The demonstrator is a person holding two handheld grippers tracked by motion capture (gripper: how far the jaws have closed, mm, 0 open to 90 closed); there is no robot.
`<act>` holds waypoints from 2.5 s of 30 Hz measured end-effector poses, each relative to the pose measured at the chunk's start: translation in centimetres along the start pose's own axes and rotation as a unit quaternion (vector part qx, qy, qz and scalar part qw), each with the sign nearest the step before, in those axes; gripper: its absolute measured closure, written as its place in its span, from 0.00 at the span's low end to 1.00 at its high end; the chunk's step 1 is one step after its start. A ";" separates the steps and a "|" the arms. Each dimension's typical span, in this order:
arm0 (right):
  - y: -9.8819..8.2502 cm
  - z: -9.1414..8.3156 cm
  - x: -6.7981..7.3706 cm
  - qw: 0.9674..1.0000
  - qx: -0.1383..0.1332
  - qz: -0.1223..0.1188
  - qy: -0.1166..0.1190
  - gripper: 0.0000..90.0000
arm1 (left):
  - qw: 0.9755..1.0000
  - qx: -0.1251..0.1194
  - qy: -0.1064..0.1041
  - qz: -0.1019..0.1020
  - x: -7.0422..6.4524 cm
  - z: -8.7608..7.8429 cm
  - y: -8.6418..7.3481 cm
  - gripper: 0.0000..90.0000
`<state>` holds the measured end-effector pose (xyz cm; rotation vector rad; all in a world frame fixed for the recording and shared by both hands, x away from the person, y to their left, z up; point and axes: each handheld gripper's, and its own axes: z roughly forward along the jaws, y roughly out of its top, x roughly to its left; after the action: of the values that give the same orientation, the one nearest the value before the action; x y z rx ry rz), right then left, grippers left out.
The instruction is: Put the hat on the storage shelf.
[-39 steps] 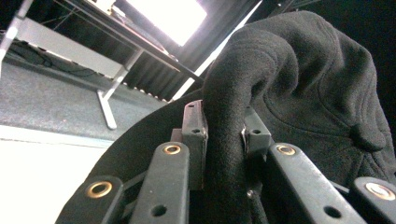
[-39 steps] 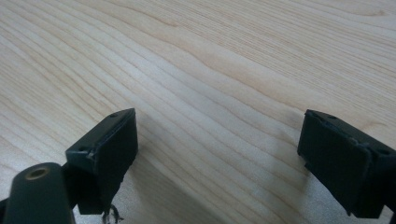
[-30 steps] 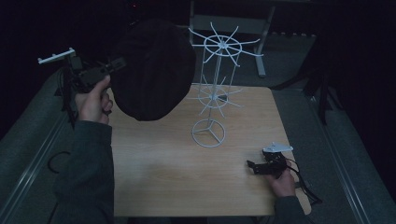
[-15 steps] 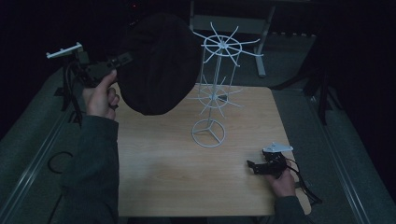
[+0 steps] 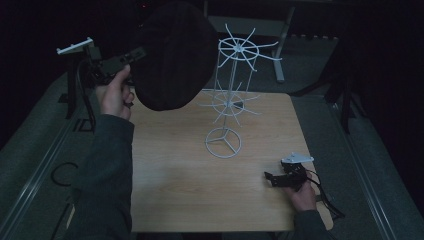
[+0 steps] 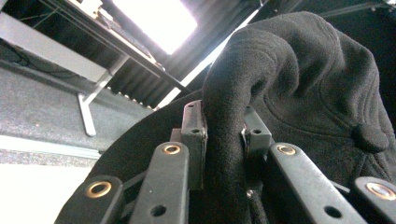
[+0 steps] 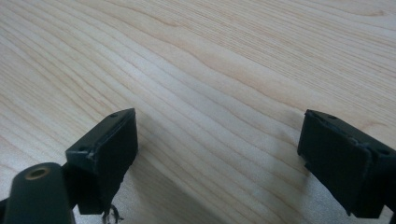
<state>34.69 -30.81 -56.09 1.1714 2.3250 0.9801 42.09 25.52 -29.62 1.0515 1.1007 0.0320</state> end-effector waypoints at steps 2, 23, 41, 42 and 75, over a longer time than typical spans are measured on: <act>0.0 0.0 0.0 1.000 0.000 0.001 0.000 0.13 | 1.000 0.008 0.011 0.005 0.0 0.7 -0.2 0.86; 0.0 0.0 0.0 1.000 -0.001 0.001 0.000 0.13 | 0.982 0.113 0.123 0.091 0.4 4.9 -3.9 0.80; 0.0 0.0 0.0 1.000 -0.001 0.002 0.000 0.13 | 0.970 0.164 0.143 0.112 0.7 5.7 -4.5 0.67; 0.0 0.0 0.0 1.000 0.000 0.002 0.000 0.13 | 0.970 0.164 0.143 0.112 0.7 5.7 -4.5 0.65; 0.0 0.0 0.0 1.000 -0.001 0.001 0.000 0.13 | 0.942 0.194 0.184 0.205 -0.2 5.0 -5.1 0.50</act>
<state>34.70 -30.79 -56.10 1.1723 2.3225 0.9822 43.33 19.28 -32.80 1.6692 1.2319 0.3699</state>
